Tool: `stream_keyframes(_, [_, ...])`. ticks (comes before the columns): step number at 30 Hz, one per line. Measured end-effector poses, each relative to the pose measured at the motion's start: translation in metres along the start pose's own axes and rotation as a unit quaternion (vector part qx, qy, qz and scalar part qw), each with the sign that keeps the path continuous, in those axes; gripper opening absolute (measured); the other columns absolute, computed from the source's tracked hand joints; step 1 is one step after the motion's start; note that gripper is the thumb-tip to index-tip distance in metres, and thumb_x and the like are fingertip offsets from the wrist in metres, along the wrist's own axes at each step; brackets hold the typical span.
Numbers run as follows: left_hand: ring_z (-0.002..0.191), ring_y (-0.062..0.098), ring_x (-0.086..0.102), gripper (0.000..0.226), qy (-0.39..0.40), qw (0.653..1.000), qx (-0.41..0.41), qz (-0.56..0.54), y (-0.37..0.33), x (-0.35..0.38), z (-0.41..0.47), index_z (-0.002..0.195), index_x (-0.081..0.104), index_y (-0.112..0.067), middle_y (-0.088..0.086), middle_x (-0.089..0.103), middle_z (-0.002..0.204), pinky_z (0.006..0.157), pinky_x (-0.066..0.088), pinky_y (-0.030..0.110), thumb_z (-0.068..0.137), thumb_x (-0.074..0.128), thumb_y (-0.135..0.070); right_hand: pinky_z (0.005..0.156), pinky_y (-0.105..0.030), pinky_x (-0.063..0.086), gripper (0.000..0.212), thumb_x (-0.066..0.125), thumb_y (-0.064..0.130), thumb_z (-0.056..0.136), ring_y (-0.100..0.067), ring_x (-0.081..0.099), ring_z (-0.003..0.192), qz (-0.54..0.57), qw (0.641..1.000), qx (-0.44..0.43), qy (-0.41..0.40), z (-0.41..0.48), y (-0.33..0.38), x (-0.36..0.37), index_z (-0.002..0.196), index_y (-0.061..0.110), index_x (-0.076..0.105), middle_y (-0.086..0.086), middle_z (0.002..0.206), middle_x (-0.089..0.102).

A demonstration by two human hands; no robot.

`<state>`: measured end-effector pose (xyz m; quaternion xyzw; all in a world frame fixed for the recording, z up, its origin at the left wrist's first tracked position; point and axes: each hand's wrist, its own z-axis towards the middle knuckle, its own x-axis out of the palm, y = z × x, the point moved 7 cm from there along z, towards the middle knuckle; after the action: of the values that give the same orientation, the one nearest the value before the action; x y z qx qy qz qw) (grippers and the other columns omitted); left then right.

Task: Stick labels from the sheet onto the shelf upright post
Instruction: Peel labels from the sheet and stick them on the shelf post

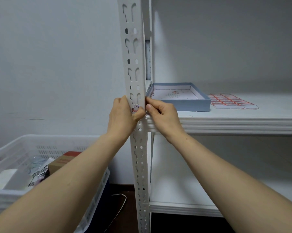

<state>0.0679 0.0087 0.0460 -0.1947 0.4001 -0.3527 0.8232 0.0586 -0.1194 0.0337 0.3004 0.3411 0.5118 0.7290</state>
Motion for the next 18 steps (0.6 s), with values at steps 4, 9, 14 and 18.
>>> stream_keyframes(4, [0.08, 0.022, 0.038, 0.022, -0.006, 1.0, -0.021, 0.008, -0.001, 0.0, -0.001, 0.101, 0.049, -0.01, 0.005, 0.041, 0.098, 0.067, 0.027, 0.028, 0.084, 0.054, -0.024, 0.102, -0.027, 0.043, 0.034, 0.05, 0.006, 0.093, -0.014, 0.057, 0.115, -0.008, 1.0, -0.006, -0.004, 0.0, 0.001, 0.001, 0.126, 0.007, 0.057, -0.004, 0.123, 0.063])
stream_keyframes(9, [0.081, 0.022, 0.04, 0.022, 0.001, 1.0, -0.011, 0.008, 0.005, 0.002, 0.0, 0.101, 0.049, -0.009, 0.007, 0.044, 0.101, 0.065, 0.025, 0.026, 0.088, 0.055, -0.025, 0.099, -0.022, 0.043, 0.033, 0.05, 0.005, 0.094, -0.01, 0.058, 0.111, 0.003, 1.0, 0.005, -0.006, -0.004, 0.004, 0.0, 0.125, 0.007, 0.058, -0.001, 0.12, 0.064])
stream_keyframes(14, [0.099, 0.013, 0.05, 0.036, -0.013, 0.996, 0.071, -0.052, 0.013, -0.005, -0.007, 0.124, 0.053, -0.016, 0.0, 0.053, 0.109, 0.074, 0.036, 0.016, 0.092, 0.057, -0.032, 0.091, -0.023, 0.049, 0.027, 0.058, 0.006, 0.089, -0.009, 0.064, 0.095, 0.031, 0.996, 0.028, -0.074, -0.01, 0.003, -0.01, 0.115, 0.008, 0.065, 0.005, 0.101, 0.067])
stream_keyframes(18, [0.075, 0.013, 0.051, 0.031, -0.135, 0.984, 0.109, -0.022, 0.007, -0.026, -0.018, 0.111, 0.058, -0.009, -0.001, 0.053, 0.096, 0.068, 0.042, 0.022, 0.085, 0.068, -0.023, 0.087, -0.029, 0.054, 0.021, 0.055, 0.003, 0.091, -0.014, 0.067, 0.087, 0.07, 0.991, 0.063, -0.09, -0.007, -0.002, -0.011, 0.109, 0.005, 0.066, -0.003, 0.092, 0.069])
